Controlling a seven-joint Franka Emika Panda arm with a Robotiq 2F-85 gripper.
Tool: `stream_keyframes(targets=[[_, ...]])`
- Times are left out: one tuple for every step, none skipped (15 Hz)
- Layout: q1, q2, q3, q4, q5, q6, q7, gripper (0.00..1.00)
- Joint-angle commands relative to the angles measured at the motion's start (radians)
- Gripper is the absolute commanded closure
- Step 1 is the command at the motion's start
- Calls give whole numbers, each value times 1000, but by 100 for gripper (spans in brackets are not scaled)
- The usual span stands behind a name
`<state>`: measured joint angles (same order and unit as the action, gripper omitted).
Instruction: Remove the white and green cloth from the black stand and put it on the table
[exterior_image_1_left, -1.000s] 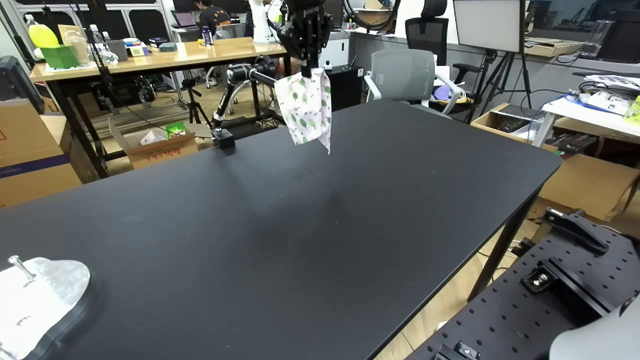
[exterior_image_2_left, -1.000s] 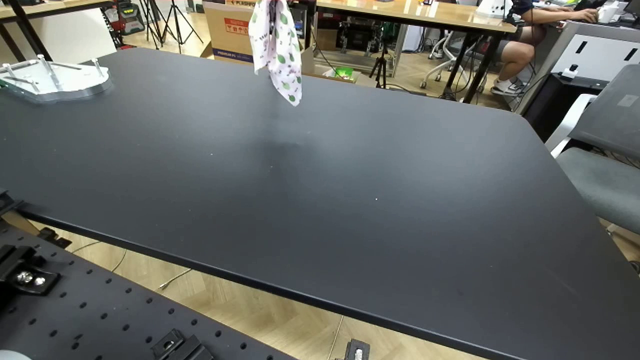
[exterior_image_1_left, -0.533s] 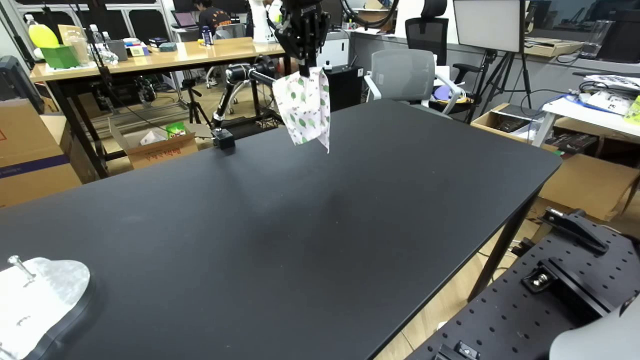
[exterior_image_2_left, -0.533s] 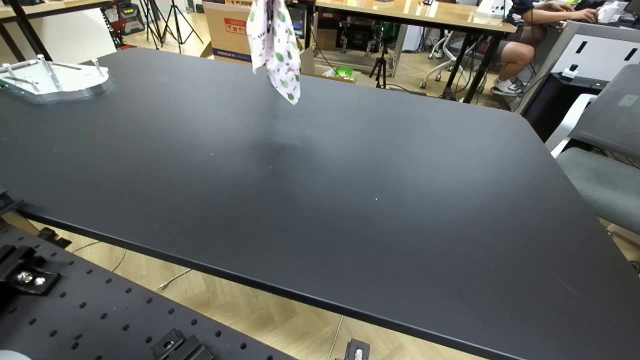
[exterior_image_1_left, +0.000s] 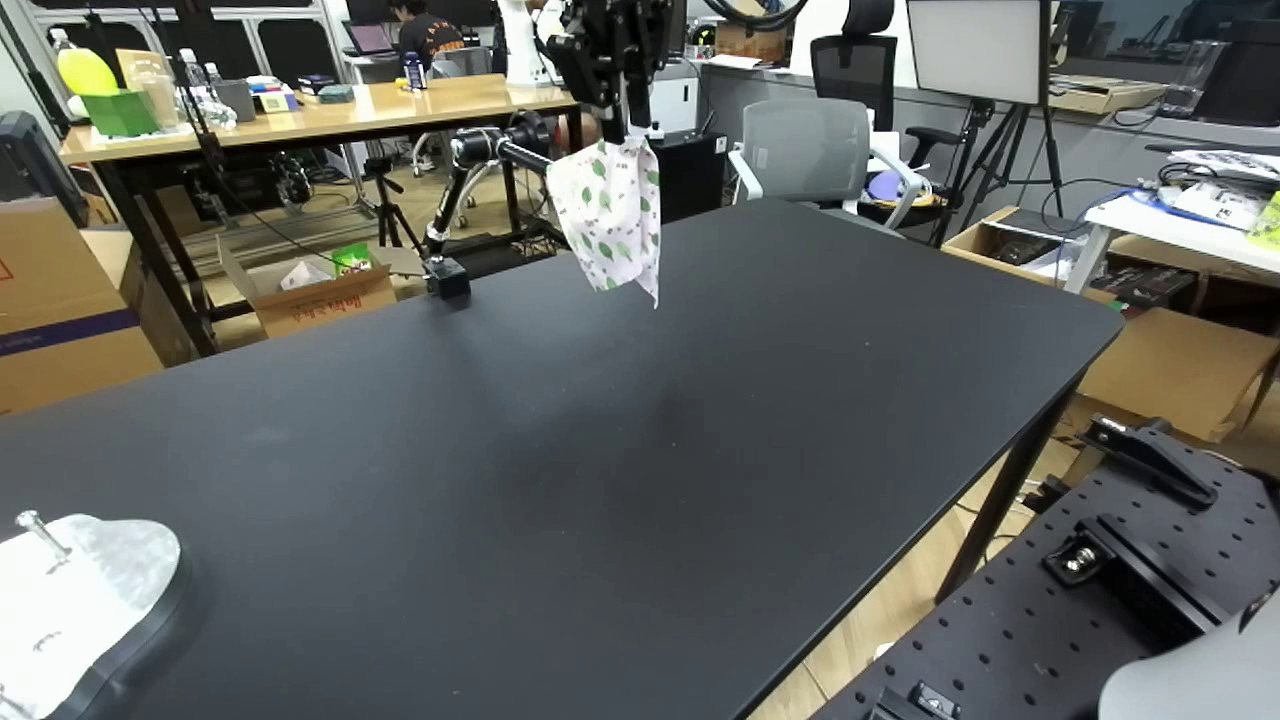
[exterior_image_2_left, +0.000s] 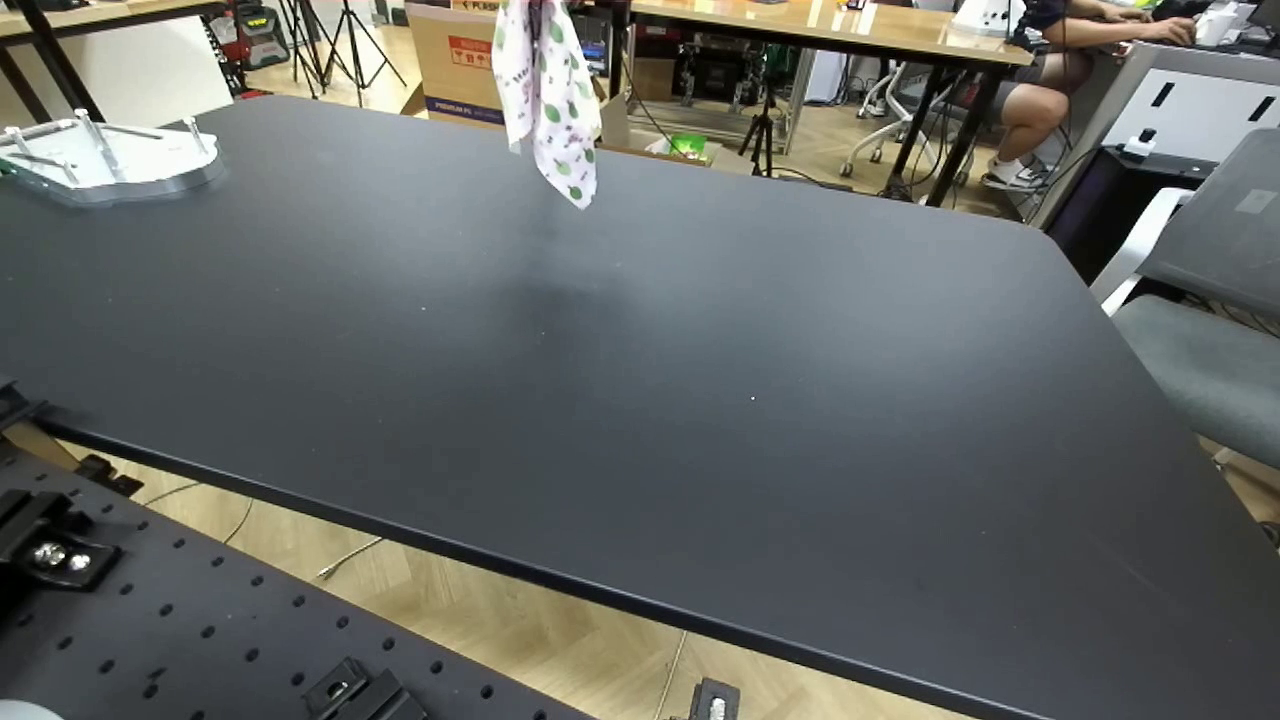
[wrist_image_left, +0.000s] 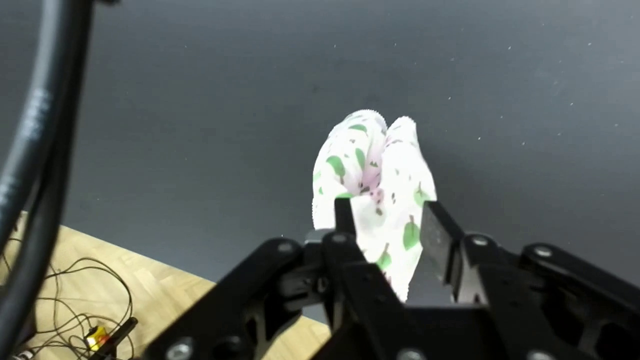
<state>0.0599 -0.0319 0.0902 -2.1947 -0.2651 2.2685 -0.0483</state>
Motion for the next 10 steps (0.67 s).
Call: stream_keyframes(targets=[[17, -128, 12, -64, -3, -93, 65, 28], [18, -146, 14, -68, 5, -114, 63, 21], [18, -160, 16, -73, 10, -129, 64, 13], [16, -172, 15, -77, 15, -133, 58, 8], [13, -181, 14, -80, 14, -133, 55, 0], [9, -183, 9, -80, 12, -125, 45, 0], [5, -182, 5, -79, 13, -119, 43, 0], [0, -175, -1, -75, 12, -109, 34, 0], [-4, -162, -9, -69, 16, -102, 22, 0], [-7, -146, -19, -62, 30, -94, 4, 0]])
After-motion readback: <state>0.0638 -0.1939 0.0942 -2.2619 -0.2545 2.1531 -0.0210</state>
